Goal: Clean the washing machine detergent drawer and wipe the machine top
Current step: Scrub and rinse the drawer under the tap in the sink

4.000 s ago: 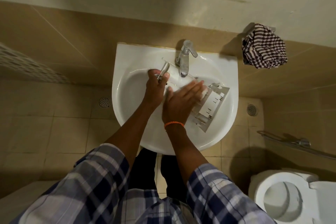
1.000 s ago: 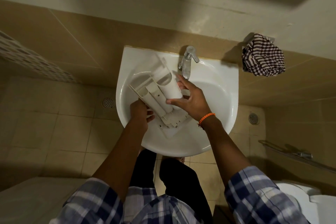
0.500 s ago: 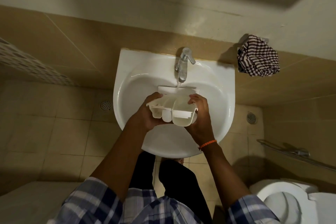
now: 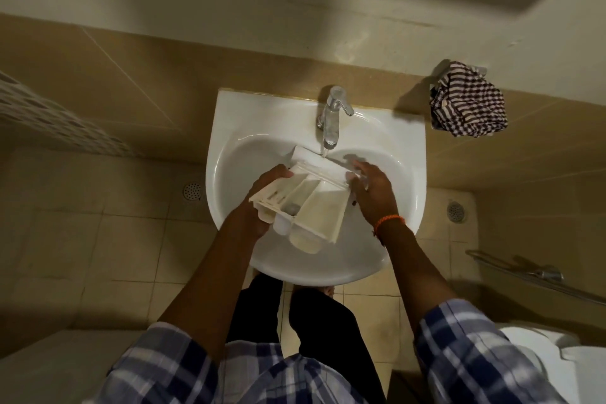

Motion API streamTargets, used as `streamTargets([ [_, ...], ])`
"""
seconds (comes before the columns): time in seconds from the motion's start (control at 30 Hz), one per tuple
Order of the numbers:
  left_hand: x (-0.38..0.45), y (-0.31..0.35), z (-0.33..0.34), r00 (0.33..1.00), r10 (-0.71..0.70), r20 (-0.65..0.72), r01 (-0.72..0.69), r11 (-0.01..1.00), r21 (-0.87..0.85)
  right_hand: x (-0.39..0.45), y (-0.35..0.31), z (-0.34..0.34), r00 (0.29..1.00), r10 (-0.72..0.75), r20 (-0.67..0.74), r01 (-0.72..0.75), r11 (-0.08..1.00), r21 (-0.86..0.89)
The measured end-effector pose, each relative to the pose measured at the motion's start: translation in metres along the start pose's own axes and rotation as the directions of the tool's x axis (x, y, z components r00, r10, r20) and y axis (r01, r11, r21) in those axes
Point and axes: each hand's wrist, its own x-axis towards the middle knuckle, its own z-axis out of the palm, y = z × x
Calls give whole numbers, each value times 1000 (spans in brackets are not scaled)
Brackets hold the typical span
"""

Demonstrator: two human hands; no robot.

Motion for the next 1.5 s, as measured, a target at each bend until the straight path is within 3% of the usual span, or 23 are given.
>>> streamTargets([
  [0.07, -6, 5, -9, 1000, 25, 1, -25, 997, 74, 11, -6, 8, 991, 30, 132, -20, 997, -78],
  [0.13, -29, 23, 6, 988, 86, 127, -104, 984, 146, 18, -13, 16, 985, -1, 175, 31, 985, -171],
  [0.2, -62, 48, 29, 983, 58, 172, -71, 995, 74, 24, -21, 25, 984, -30, 177, 64, 980, -190],
  [0.47, -21, 34, 26, 997, 15, 75, -19, 998, 54, 62, -38, 45, 980, -52, 191, 91, 975, -201],
  [0.7, -14, 46, 14, 1000, 10, -15, -10, 1000, 28, 73, -1, 6, 869, 70, 489, 4, 989, -149],
  [0.8, -18, 42, 32, 999, 5, 40, -6, 1000, 18, 79, -22, 22, 923, -68, 380, 109, 990, -88],
  [0.93, -17, 28, 48, 1000, -10, 7, 10, 1000, -3, 74, -40, 45, 976, -59, 208, 80, 992, -98],
  [1.03, -13, 26, 39, 999, 35, -24, -36, 998, -49, 72, -23, 37, 944, -95, 315, 150, 976, -155],
  [1.17, -9, 34, 20, 995, 79, -67, -84, 994, -73, 70, 3, 15, 916, 14, 401, 16, 997, -71],
  [1.27, -7, 35, 26, 990, 104, -98, -106, 994, -12, 70, -8, 21, 942, -143, 304, 193, 971, -140],
  [1.4, -7, 41, 30, 981, 141, -133, -134, 989, 63, 63, -22, 34, 964, -154, 216, 206, 947, -246],
  [1.5, -11, 45, 36, 986, 138, -98, -130, 988, 89, 60, -29, 34, 967, -211, 145, 254, 860, -443],
])
